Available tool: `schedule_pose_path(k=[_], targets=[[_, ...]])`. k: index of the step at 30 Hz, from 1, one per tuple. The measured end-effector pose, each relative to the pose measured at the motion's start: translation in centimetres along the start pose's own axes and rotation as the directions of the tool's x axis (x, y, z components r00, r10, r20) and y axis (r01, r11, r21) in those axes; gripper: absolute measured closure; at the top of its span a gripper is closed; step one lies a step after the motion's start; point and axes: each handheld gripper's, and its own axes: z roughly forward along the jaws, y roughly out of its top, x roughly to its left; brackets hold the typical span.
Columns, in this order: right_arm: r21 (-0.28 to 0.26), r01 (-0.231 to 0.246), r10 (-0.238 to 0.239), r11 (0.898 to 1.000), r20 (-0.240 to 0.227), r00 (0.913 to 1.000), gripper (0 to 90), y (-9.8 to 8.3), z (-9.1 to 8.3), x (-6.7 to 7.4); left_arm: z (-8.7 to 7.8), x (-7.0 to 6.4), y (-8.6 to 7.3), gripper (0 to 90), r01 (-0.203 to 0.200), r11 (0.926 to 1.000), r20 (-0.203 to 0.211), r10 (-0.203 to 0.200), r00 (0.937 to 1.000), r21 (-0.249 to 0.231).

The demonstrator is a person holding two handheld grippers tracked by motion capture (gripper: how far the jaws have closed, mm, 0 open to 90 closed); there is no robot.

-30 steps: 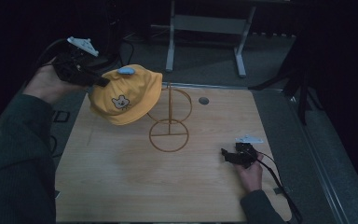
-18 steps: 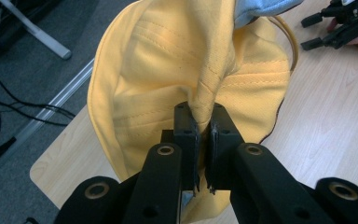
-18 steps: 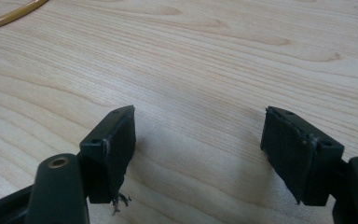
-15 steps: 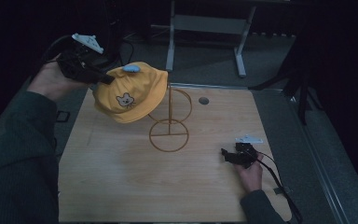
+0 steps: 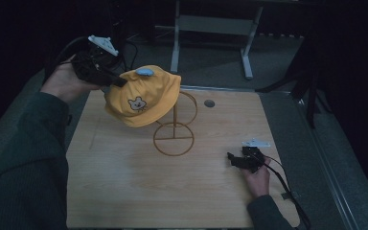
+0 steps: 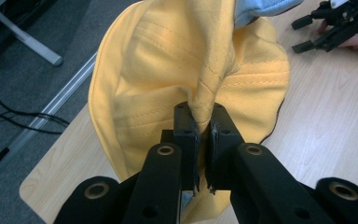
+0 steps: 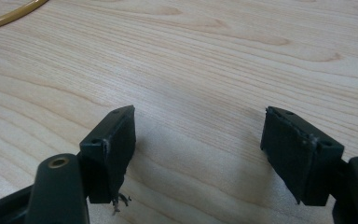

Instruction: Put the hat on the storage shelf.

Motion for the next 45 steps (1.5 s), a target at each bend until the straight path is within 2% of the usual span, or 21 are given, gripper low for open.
schedule_pose_path(k=[19,29,45], targets=[[0.000,0.000,0.000,1.000,0.000,1.0000,26.1,0.0,0.0,0.0,1.9,-0.9,2.1,84.3,-0.027,0.9996,0.019,0.026,0.9995,0.002],[0.000,0.001,-0.001,1.000,-0.001,1.0000,26.0,0.0,0.0,0.0,3.2,-1.5,3.5,84.0,-0.056,0.9983,0.030,0.056,0.9980,0.014],[0.000,0.003,-0.003,1.000,-0.001,1.0000,26.0,0.0,0.0,0.0,5.6,-2.1,4.9,82.5,-0.013,0.9994,-0.004,0.012,0.9999,-0.031]])
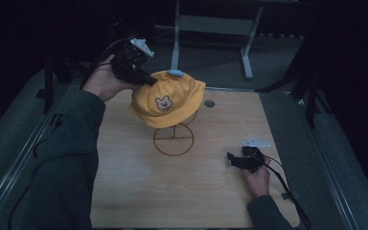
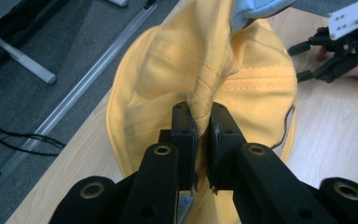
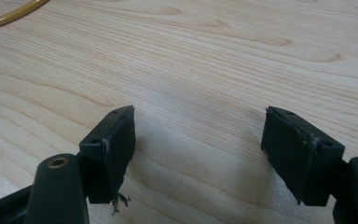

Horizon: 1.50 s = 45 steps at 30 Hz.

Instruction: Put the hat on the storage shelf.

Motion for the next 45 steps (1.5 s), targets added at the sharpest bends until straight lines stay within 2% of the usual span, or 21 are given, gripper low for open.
schedule_pose_path(k=[8,12,18,24,35,39,42,45], targets=[[0.001,0.001,-0.001,1.000,-0.001,1.0000,26.0,0.0,0.0,0.0,1.2,-0.3,0.7,81.6,0.026,0.9992,-0.011,-0.027,0.9996,-0.031],[0.001,0.001,-0.001,1.000,-0.002,1.0000,26.0,0.0,0.0,0.0,1.7,-0.6,1.4,80.9,0.009,0.9994,-0.016,-0.010,0.9998,-0.035],[0.001,0.002,-0.002,1.000,-0.002,1.0000,26.0,0.0,0.0,0.0,2.9,-0.9,1.9,79.1,0.023,0.9990,-0.029,-0.024,0.9993,-0.039],[0.001,0.002,-0.002,1.000,-0.003,1.0000,26.0,0.0,0.0,0.0,4.3,-1.1,1.9,77.2,0.028,0.9995,-0.024,-0.028,0.9993,-0.014],[0.000,0.005,-0.005,1.000,-0.003,1.0000,26.0,0.0,0.0,0.0,5.7,-1.9,1.9,76.3,0.000,0.9999,-0.013,0.000,0.9999,0.012],[0.001,0.004,-0.004,1.000,-0.004,1.0000,26.0,0.0,0.0,0.0,6.0,-1.9,1.8,75.8,0.012,0.9999,-0.016,-0.011,0.9998,0.013],[0.000,0.004,-0.004,1.000,-0.004,1.0000,26.0,0.0,0.0,0.0,6.0,-1.8,1.7,73.1,0.024,0.9997,-0.015,-0.024,0.9996,0.004],[0.001,0.004,-0.004,1.000,-0.004,1.0000,26.0,0.0,0.0,0.0,5.7,-1.9,1.8,64.6,0.032,0.9995,-0.023,-0.032,0.9992,-0.002]])
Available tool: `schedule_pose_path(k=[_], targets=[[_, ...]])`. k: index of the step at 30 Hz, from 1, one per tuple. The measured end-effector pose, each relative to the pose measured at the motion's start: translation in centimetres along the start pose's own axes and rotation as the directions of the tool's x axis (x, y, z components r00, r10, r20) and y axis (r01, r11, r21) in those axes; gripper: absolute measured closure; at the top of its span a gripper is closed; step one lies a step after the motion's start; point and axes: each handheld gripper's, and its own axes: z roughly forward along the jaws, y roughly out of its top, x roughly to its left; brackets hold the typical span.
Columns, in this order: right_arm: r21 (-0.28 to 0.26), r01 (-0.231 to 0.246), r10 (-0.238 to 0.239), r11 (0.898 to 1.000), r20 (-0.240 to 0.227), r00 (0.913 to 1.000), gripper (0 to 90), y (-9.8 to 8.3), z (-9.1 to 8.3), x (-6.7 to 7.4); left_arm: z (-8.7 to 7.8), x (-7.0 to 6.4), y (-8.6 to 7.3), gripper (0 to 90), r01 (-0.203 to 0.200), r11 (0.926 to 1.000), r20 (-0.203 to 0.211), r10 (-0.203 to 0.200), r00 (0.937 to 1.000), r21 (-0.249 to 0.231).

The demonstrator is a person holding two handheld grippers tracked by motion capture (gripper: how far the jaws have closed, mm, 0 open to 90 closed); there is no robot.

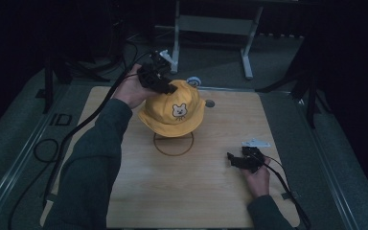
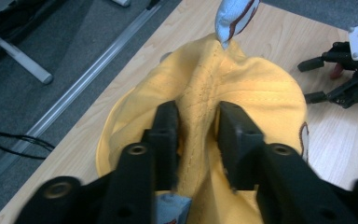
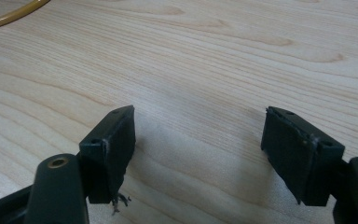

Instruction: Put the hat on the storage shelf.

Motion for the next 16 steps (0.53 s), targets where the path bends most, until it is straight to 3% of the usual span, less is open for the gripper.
schedule_pose_path(k=[3,8,13,16], targets=[[0.000,0.000,0.000,1.000,0.000,1.0000,26.0,0.0,0.0,0.0,-0.6,0.2,-0.1,55.6,0.028,0.9989,-0.011,-0.028,0.9995,-0.039],[0.000,0.000,0.000,1.000,0.000,1.0000,26.0,0.0,0.0,0.0,-1.8,1.0,-0.3,40.6,0.094,0.9906,-0.021,-0.096,0.9952,-0.100],[0.000,0.001,-0.001,1.000,0.000,1.0000,26.0,0.0,0.0,0.0,-3.0,1.5,-0.8,37.5,0.142,0.9772,-0.002,-0.144,0.9896,-0.158],[0.000,0.001,-0.001,1.000,0.000,1.0000,26.0,0.0,0.0,0.0,-3.4,1.7,-1.2,37.4,0.147,0.9750,-0.007,-0.151,0.9886,-0.166]])
